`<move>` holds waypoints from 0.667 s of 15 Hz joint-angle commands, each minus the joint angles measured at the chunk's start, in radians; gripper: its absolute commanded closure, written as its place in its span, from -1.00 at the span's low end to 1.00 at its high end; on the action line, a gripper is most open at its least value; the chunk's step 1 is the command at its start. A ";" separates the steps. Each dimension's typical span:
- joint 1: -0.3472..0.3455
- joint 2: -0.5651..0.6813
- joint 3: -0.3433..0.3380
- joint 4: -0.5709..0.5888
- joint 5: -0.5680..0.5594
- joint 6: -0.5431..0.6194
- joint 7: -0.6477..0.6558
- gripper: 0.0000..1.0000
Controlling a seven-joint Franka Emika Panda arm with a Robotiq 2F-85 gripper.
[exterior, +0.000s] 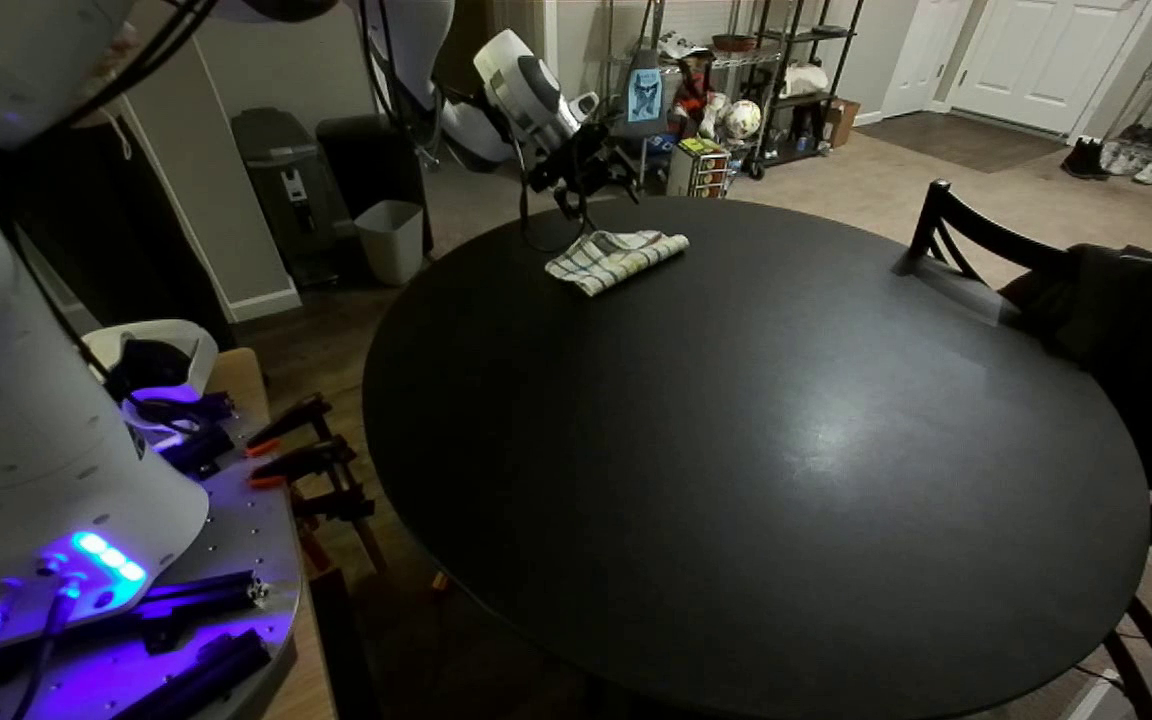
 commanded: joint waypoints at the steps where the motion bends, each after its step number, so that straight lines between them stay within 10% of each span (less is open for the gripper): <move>1: -0.035 0.026 0.017 0.008 -0.005 0.035 -0.040 -1.00; 10: -0.036 0.034 0.007 0.004 -0.012 0.056 -0.031 -1.00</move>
